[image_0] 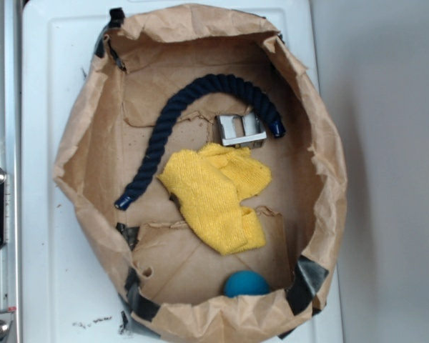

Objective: Grab the blue ball.

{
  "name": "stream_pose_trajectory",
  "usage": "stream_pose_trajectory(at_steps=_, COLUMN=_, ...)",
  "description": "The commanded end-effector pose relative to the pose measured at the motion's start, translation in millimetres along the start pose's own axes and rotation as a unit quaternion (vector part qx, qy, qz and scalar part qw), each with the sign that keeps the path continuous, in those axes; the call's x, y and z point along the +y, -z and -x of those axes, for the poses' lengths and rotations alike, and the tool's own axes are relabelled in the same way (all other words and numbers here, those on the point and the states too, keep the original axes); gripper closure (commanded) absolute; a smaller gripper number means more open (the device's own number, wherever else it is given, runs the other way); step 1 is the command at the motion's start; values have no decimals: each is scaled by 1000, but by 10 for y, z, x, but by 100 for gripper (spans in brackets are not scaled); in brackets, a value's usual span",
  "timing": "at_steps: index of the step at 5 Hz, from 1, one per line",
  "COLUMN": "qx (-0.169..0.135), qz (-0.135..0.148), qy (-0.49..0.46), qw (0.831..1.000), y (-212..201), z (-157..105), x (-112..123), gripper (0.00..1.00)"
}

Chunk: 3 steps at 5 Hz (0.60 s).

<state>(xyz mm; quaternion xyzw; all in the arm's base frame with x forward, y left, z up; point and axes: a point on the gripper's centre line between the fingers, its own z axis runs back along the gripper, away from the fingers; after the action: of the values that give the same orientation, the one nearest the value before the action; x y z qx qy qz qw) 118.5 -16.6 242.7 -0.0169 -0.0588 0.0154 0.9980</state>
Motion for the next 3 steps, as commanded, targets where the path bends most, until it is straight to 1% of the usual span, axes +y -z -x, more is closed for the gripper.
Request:
stream_pose_trajectory(at_steps=1, qx=0, qz=0, qy=0, qw=1000, y=0, z=0, x=0, gripper=0)
stream_pose_trajectory(at_steps=2, qx=-8, qz=-17, qy=-4, qw=1000, y=127, z=-460, x=-92, gripper=0)
stream_pose_trajectory(at_steps=3, qx=-30, qz=-27, qy=-6, qw=999, y=235, z=-860, x=-54, gripper=0)
